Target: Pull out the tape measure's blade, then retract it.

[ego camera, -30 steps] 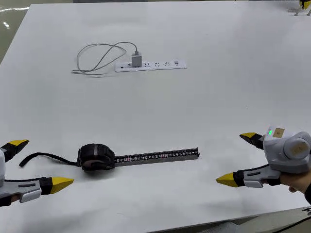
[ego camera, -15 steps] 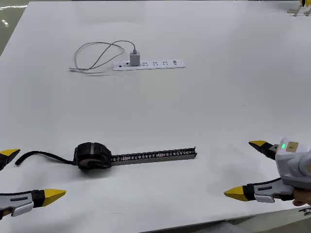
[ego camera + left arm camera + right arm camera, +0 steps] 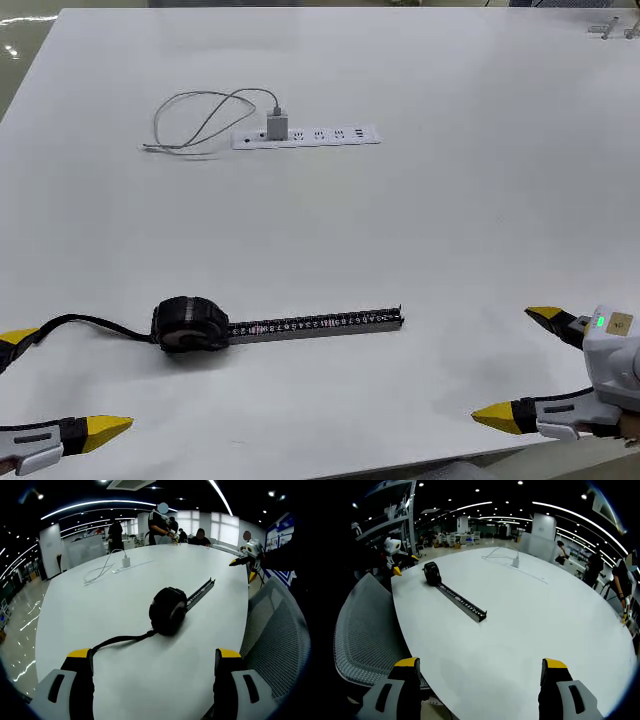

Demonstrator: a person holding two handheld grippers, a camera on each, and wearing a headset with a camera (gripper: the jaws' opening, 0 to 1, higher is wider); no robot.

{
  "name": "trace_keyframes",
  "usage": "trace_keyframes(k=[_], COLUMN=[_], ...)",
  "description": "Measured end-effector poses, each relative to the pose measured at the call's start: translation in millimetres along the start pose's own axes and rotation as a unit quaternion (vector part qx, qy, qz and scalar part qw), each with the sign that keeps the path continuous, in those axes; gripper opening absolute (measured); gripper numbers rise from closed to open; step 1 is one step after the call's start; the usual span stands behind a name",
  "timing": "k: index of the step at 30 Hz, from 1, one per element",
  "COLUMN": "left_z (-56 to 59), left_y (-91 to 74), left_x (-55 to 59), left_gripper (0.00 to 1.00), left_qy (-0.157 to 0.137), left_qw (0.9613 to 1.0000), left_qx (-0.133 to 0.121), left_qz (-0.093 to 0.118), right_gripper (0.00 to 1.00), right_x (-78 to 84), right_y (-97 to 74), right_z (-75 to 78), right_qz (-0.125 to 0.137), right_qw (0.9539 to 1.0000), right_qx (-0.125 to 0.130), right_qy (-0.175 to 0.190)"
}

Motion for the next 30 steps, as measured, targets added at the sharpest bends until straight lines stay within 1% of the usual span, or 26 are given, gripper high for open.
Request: trace_keyframes(k=[2, 3, 5, 6, 8, 11, 12, 14, 15, 18, 22, 27, 30], left_z=[-2.0, -2.8, -2.8, -4.6, -6.9, -8.3, -8.3, -8.1, -7.8, -7.2, -7.0, -5.3, -5.2], left_y=[-2.0, -2.6, -3.7, -4.6, -6.0, -5.7, -5.5, -3.7, -2.6, -2.1, -0.7, 0.4, 0.5], left_x=[3.8, 5.0, 5.6, 5.3, 3.1, 1.6, 1.2, 0.9, 1.1, -0.1, -1.9, -2.1, -2.2], left_gripper=[0.99, 0.99, 0.99, 0.99, 0.99, 0.99, 0.99, 0.99, 0.99, 0.99, 0.99, 0.99, 0.99], left_qy=[-0.020, -0.021, -0.018, -0.014, -0.019, -0.017, -0.017, -0.020, -0.015, -0.012, -0.018, -0.017, -0.021], left_qw=[0.9997, 0.9996, 0.9997, 0.9998, 0.9998, 0.9998, 0.9998, 0.9997, 0.9998, 0.9998, 0.9997, 0.9997, 0.9997], left_qx=[0.001, 0.001, 0.001, -0.002, -0.002, -0.006, -0.006, -0.003, -0.002, -0.001, 0.000, 0.002, 0.005], left_qz=[-0.016, -0.018, -0.018, -0.017, -0.011, -0.009, -0.008, -0.011, -0.016, -0.018, -0.017, -0.018, -0.013], right_gripper=[0.99, 0.99, 0.99, 0.99, 0.99, 0.99, 0.99, 0.99, 0.99, 0.99, 0.99, 0.99, 0.99], right_x=[1.5, 0.7, -0.8, -1.6, -2.3, -1.9, -0.5, 0.2, -0.4, -3.5, -4.5, -3.8, -2.9], right_y=[-0.5, -1.5, -2.4, -2.8, -3.9, -3.3, -3.0, -2.4, -3.1, -4.7, -3.0, -1.8, -2.0], right_z=[-0.9, -0.6, -2.3, -2.3, -3.1, -1.4, 0.5, 0.3, 1.0, 2.6, 5.7, 0.9, -0.2], right_qz=[-0.001, 0.000, 0.003, 0.003, 0.003, 0.002, -0.003, -0.005, -0.006, -0.003, -0.001, -0.006, -0.008], right_qw=[1.0000, 1.0000, 1.0000, 1.0000, 1.0000, 1.0000, 0.9999, 1.0000, 1.0000, 1.0000, 1.0000, 0.9999, 0.9999], right_qx=[0.001, 0.004, -0.001, 0.001, -0.001, 0.005, 0.009, 0.002, 0.004, 0.004, 0.004, -0.002, -0.005], right_qy=[-0.005, -0.008, -0.007, -0.006, -0.001, -0.005, -0.009, -0.005, -0.005, -0.006, -0.008, -0.009, -0.008])
Point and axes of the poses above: the centre of the closed fingertips' face, and the gripper's own axes: y roughly forward along the fingers, z roughly to its right, x roughly out of its underside, the point moved 2 cm from there along -y, roughly backward along the fingers, and after that the axes turned 5 degrees about -z, right-handed, at the moved point
